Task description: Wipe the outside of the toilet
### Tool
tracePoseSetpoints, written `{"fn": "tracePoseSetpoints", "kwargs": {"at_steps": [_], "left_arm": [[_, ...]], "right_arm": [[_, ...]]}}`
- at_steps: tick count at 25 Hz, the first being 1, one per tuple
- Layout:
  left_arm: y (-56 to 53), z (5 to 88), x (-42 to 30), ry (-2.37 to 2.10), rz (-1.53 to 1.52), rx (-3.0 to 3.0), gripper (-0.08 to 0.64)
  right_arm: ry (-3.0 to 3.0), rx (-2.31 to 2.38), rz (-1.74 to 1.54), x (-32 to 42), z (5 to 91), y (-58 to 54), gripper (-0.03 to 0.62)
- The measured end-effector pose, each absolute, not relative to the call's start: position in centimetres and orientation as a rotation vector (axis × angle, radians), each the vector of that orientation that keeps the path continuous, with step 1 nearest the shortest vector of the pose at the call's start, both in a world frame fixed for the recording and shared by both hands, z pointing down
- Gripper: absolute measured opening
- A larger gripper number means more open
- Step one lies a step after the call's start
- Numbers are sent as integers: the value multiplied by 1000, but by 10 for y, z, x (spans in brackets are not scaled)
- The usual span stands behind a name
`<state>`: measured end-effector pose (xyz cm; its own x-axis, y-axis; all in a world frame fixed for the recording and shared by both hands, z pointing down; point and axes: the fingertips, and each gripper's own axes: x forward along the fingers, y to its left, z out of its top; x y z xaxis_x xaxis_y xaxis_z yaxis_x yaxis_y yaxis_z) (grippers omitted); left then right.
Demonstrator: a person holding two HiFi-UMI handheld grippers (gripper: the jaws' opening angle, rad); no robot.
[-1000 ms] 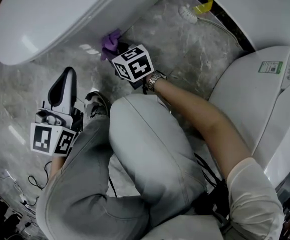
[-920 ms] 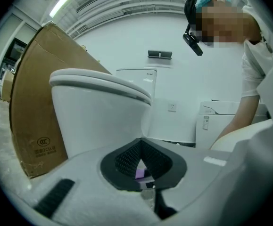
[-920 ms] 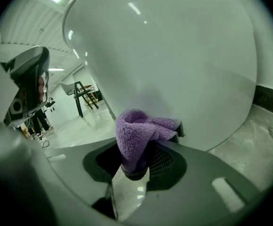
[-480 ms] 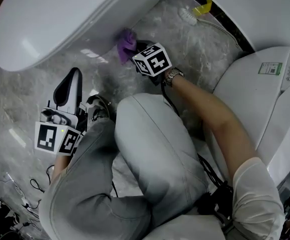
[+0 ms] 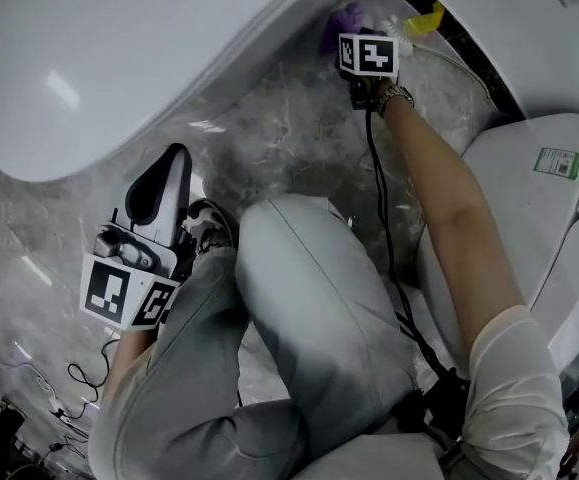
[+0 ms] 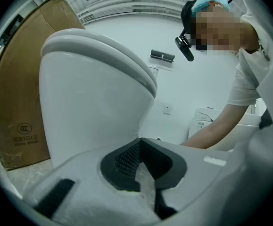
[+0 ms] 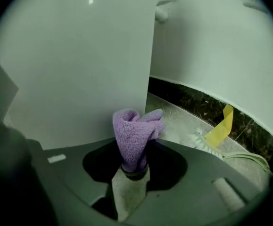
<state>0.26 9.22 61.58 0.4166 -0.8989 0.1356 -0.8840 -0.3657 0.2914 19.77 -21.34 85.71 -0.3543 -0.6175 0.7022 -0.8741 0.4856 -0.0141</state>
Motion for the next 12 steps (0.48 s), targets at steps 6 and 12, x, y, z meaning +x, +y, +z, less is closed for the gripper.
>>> {"fn": "tracePoseSetpoints", "kwargs": {"at_steps": [6, 12], "left_arm": [[91, 616, -4, -1561, -93, 2338, 6], [98, 610, -11, -1617, -109, 2323, 6]], "right_arm": [[-2130, 1167, 522, 170, 869, -219, 138], [-2226, 1039, 549, 137, 867, -169, 138]]}}
